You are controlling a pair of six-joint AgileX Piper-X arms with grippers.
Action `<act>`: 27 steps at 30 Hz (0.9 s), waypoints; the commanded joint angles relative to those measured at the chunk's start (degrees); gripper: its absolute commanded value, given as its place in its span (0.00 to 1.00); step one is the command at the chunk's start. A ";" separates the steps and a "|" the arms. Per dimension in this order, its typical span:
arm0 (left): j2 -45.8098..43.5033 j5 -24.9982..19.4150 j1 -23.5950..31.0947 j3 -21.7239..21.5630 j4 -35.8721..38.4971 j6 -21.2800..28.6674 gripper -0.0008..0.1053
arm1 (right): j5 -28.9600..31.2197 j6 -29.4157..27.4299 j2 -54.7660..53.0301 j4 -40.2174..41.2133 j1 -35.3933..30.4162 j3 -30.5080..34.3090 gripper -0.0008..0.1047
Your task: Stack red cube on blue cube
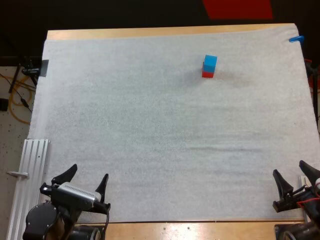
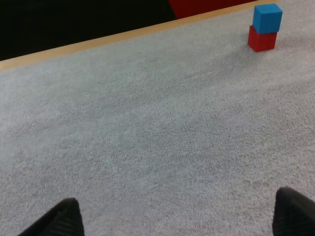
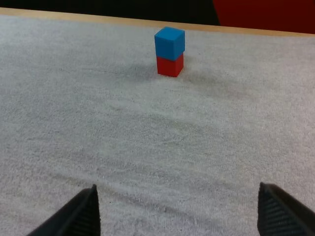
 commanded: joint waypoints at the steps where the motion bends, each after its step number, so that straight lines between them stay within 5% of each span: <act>1: -7.72 -1.06 0.10 -0.41 -0.19 -0.49 0.72 | 0.11 0.12 -2.19 -0.73 -0.19 -0.09 0.62; 9: -7.72 0.11 0.10 -0.41 -0.19 -0.23 0.72 | -1.32 0.12 -2.02 -0.73 -0.19 -0.09 0.62; 13: -7.06 5.88 0.10 -0.95 -1.22 0.78 0.72 | -5.39 0.30 -0.22 -0.73 0.00 -1.04 0.62; 17: -2.81 13.86 0.10 -4.91 -1.33 0.78 0.72 | -6.52 0.63 3.93 -1.53 0.00 -5.11 0.62; 27: 10.22 13.97 -2.94 -15.41 -2.43 0.78 0.72 | -13.28 0.63 17.79 -2.06 0.00 -16.30 0.62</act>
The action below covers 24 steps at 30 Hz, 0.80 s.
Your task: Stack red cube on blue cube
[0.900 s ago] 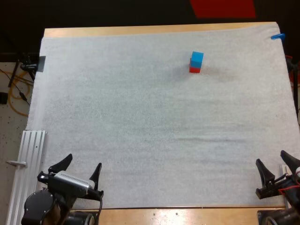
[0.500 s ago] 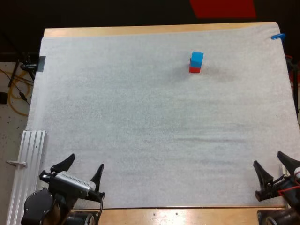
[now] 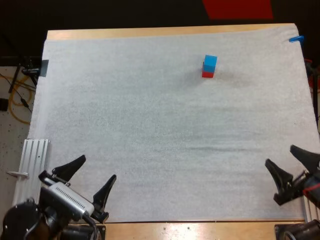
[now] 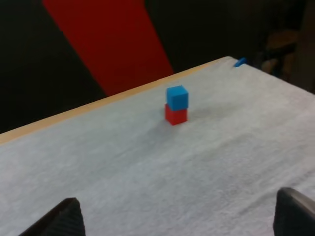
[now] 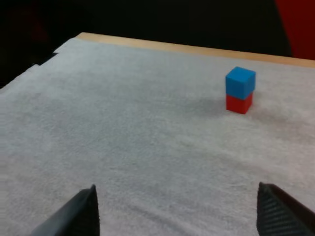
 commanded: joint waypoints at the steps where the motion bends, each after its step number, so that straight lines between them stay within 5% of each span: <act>1: 1.24 0.30 -1.51 -1.18 -0.88 -0.11 0.72 | -1.75 -0.17 2.09 -0.26 0.00 -1.75 0.62; 13: 7.61 0.30 -5.02 -2.72 -0.88 -0.11 0.72 | -2.14 -0.17 22.70 -7.29 0.00 -9.48 0.62; 24: 7.62 0.30 -5.02 -2.72 -0.88 -0.30 0.72 | 7.82 4.45 47.19 -17.49 1.76 -17.93 0.62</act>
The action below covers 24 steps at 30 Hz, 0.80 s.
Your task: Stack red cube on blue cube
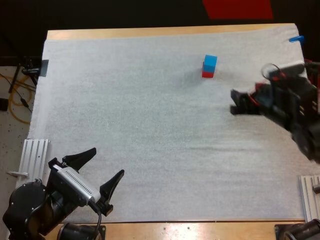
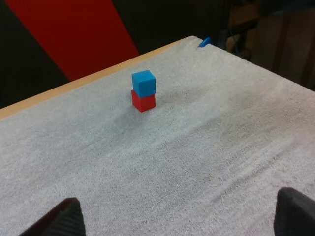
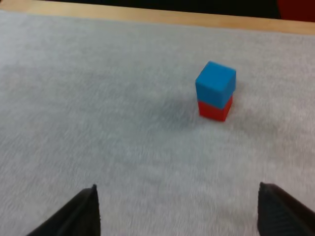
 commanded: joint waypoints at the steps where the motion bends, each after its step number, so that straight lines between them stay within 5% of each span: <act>1: 0.07 0.30 -0.31 -0.34 -0.66 -0.30 0.72 | 1.43 0.17 2.28 -2.45 0.93 -1.73 0.62; 9: 0.07 0.30 -0.31 -0.34 -0.66 -0.30 0.72 | 10.38 1.42 16.31 -6.15 5.73 -9.63 0.62; 14: 0.07 0.30 -0.31 -0.34 -0.66 -0.58 0.72 | 12.38 6.08 25.08 -6.16 7.10 -16.00 0.73; 24: 0.20 0.30 -0.31 -0.34 -0.66 -2.03 0.72 | 18.10 15.55 38.61 -6.21 7.09 -24.85 0.74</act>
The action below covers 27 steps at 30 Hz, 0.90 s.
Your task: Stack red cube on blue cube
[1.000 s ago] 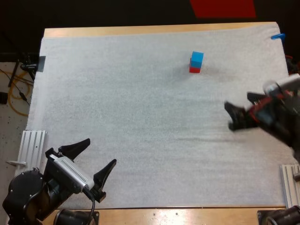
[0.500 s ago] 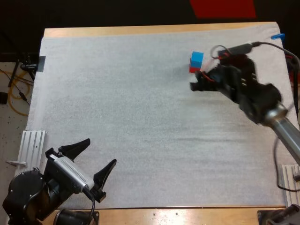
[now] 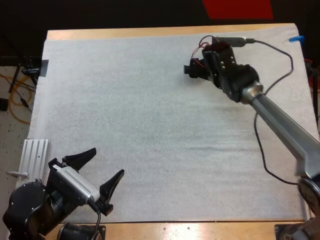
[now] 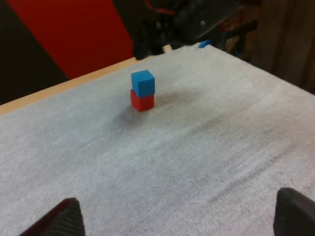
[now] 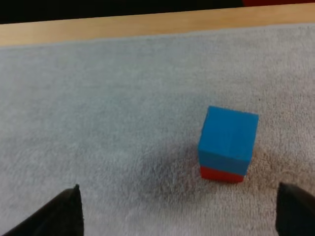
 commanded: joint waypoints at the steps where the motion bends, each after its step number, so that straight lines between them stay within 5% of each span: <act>1: 0.19 0.30 -0.31 -0.34 -0.66 -0.81 0.72 | 0.64 0.57 1.36 -0.40 0.07 -1.55 0.74; 11: 0.19 0.30 -0.31 -0.34 -0.66 -0.81 0.72 | 9.05 4.09 8.88 0.03 0.07 -6.43 0.74; 27: 0.54 0.30 -0.31 -0.34 -0.55 -0.81 0.72 | 10.97 6.93 13.54 -6.00 -0.33 -6.47 0.74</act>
